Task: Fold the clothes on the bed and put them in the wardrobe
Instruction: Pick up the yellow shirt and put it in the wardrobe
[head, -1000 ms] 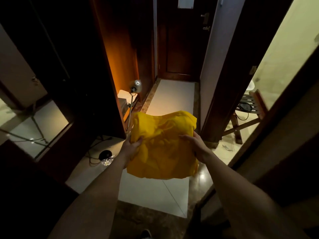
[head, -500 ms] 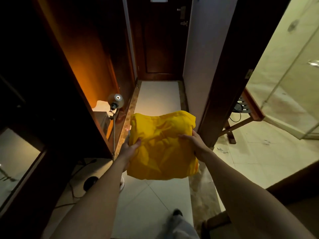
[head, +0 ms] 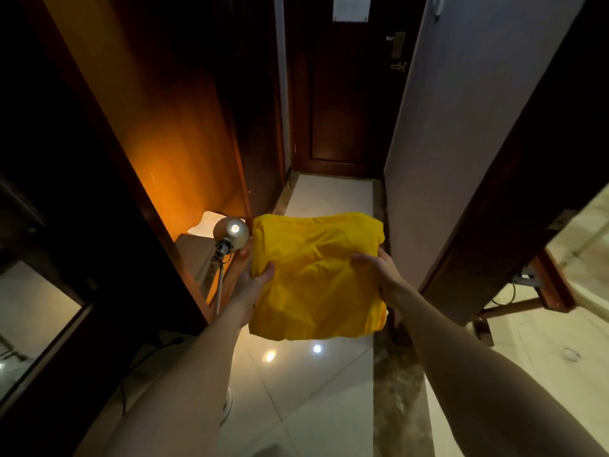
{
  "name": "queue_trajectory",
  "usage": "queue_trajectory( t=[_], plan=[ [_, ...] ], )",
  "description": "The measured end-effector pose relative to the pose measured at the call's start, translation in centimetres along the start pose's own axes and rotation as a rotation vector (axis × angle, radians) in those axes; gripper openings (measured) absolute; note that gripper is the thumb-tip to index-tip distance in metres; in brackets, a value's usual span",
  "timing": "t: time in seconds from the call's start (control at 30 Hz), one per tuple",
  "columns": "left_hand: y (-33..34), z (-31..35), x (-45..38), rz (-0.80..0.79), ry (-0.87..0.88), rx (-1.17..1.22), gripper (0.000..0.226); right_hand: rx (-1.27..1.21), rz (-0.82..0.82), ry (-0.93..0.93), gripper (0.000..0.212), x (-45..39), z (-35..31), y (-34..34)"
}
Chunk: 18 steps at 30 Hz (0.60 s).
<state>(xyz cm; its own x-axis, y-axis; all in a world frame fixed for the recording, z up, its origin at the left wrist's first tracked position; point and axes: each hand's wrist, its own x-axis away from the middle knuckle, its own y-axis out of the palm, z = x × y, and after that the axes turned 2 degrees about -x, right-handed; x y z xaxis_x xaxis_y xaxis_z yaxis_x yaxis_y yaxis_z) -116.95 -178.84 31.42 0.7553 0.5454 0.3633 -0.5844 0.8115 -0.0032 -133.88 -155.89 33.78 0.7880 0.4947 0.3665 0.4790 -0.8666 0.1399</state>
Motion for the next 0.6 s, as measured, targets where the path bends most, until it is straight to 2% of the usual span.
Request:
queue_trajectory(
  t=[0.17,0.3,0.37,0.47,0.6],
  plan=[
    [0.3,2.7,-7.5,0.034,0.023,0.000,0.068,0.057,-0.035,-0.020,0.085,-8.0,-3.4,1.3],
    [-0.7,4.6,-15.0,0.056,0.002,-0.014,0.086,0.068,-0.047,-0.043,0.064,-15.7,-5.9,3.2],
    [-1.6,5.8,-19.1,0.035,-0.017,-0.050,0.094,0.069,-0.052,-0.040,0.074,-19.3,-7.4,4.5],
    [-2.8,8.5,-24.6,0.065,0.023,-0.095,0.094,0.098,-0.061,-0.039,0.090,-24.0,-10.0,6.7],
    [-4.2,12.1,-31.6,0.064,0.032,-0.092,0.103,0.112,-0.083,-0.076,0.094,-30.7,-13.3,9.0]
  ],
)
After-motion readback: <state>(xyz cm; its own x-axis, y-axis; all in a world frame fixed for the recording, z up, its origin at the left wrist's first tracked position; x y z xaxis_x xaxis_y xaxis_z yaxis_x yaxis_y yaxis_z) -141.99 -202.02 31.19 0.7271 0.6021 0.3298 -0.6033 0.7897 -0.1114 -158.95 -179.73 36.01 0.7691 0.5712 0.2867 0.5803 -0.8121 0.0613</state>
